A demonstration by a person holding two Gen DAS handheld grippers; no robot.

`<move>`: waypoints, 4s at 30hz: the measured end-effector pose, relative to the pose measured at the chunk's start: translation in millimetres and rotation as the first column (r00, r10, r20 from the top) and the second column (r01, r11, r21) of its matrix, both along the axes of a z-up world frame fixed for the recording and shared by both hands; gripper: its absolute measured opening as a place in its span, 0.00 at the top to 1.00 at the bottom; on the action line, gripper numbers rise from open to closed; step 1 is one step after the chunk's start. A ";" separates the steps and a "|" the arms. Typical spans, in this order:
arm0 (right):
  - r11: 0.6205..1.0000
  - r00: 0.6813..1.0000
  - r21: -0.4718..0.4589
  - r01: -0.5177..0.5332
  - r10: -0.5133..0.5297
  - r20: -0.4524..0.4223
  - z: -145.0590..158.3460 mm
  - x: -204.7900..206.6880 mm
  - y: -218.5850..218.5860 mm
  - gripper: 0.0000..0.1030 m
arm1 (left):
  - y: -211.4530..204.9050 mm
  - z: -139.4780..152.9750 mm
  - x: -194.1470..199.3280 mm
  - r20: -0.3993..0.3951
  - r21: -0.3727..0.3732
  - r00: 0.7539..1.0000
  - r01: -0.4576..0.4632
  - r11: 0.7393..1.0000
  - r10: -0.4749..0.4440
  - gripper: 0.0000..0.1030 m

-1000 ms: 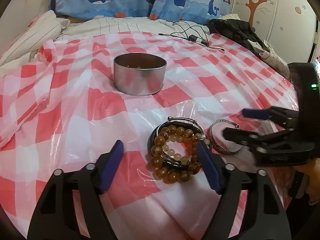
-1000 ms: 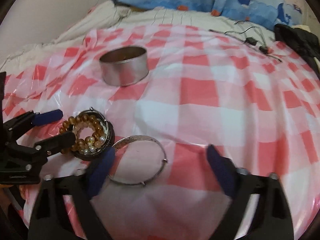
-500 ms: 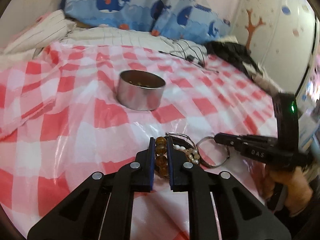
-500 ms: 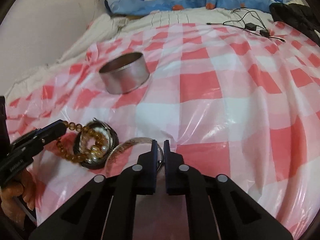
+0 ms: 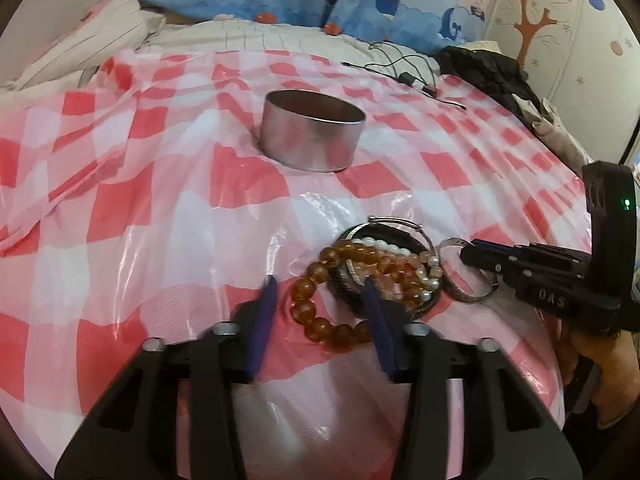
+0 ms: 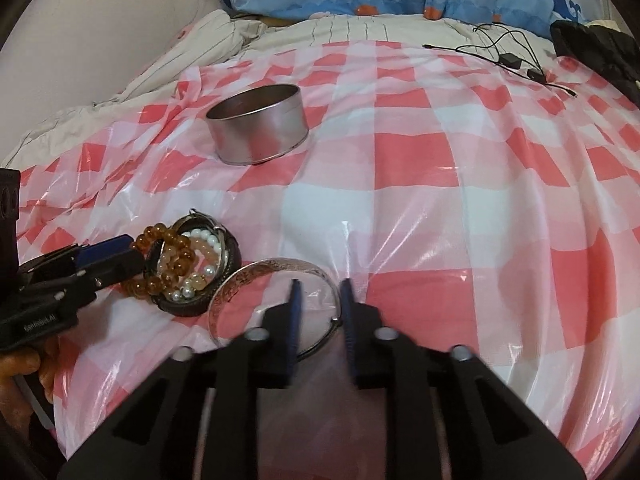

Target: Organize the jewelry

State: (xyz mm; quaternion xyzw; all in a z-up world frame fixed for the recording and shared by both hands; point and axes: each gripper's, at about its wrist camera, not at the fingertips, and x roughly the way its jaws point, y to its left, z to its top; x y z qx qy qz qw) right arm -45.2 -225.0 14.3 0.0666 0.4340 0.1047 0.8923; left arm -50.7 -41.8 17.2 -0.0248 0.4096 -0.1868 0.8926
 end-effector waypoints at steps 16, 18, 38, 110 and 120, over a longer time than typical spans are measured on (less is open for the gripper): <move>0.998 0.996 0.023 0.052 -0.053 0.076 11.7 -8.1 -5.9 0.50 | 37.7 -3.5 8.2 -0.027 -0.051 0.981 -0.194 0.980 0.193 0.71; 0.999 0.997 0.003 0.043 -0.043 0.066 10.0 -7.8 -2.4 0.48 | 31.5 -4.5 9.1 -0.026 -0.035 0.986 -0.165 0.986 0.164 0.63; 0.998 0.999 0.054 0.020 -0.022 0.024 2.4 -9.2 -4.2 0.92 | 18.5 -0.1 0.7 0.028 0.042 0.988 -0.151 0.988 0.150 0.90; 0.993 0.999 -0.108 0.051 -0.051 0.001 17.4 -0.8 -4.0 0.64 | 19.4 38.9 -9.4 0.078 -0.111 0.995 -0.056 0.992 0.065 0.90; 0.987 0.996 -0.138 0.087 -0.085 0.024 16.0 -3.8 -12.3 0.56 | 17.7 36.1 -8.8 0.074 -0.109 0.995 -0.055 0.992 0.063 0.90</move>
